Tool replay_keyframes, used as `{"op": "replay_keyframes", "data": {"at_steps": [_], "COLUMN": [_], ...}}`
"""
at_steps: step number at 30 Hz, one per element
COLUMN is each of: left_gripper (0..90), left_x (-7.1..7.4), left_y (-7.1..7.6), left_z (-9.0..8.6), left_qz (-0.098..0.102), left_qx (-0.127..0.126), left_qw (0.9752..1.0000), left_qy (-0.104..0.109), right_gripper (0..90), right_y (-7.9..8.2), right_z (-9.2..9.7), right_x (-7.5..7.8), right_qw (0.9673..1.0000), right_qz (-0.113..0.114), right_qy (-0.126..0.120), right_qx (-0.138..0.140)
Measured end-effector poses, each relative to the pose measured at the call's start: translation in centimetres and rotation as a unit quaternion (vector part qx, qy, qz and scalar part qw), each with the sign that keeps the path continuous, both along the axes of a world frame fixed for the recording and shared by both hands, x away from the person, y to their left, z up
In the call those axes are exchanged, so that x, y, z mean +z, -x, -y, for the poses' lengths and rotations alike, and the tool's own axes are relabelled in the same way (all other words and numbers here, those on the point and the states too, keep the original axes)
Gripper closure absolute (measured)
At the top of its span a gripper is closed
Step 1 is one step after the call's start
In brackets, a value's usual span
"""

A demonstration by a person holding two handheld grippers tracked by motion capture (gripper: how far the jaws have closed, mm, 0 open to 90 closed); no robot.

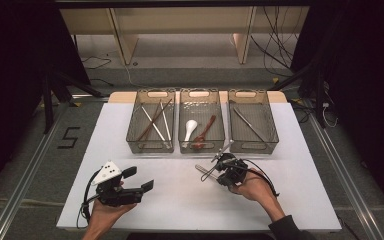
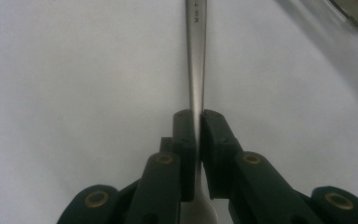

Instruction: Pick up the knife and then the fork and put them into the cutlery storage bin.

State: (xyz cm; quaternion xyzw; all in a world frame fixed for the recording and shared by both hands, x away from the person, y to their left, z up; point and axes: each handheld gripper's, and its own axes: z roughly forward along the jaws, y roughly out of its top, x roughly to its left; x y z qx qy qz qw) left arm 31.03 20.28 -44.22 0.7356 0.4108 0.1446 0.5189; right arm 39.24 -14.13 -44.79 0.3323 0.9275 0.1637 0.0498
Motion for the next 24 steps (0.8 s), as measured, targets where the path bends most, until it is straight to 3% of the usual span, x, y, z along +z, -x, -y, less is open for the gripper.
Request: {"op": "replay_keyframes", "data": {"at_steps": [17,24], "left_gripper": [17.2,17.2], "left_x": [0.0,0.0], "left_y": [0.0,0.0], "left_z": [0.0,0.0], "left_qz": [-0.001,-0.001], "left_qx": [0.0,0.001], "left_qw": [1.0,1.0], "left_qy": [-0.001,-0.001], "right_gripper": [85.0,85.0], "right_y": [-0.4,-0.6], "right_z": [1.8,3.4], "right_x": [1.7,3.4], "right_qw": [0.9991,0.9973], "right_qz": [0.023,0.043], "right_qy": [-0.028,-0.045], "right_qx": [-0.021,-0.038]}}
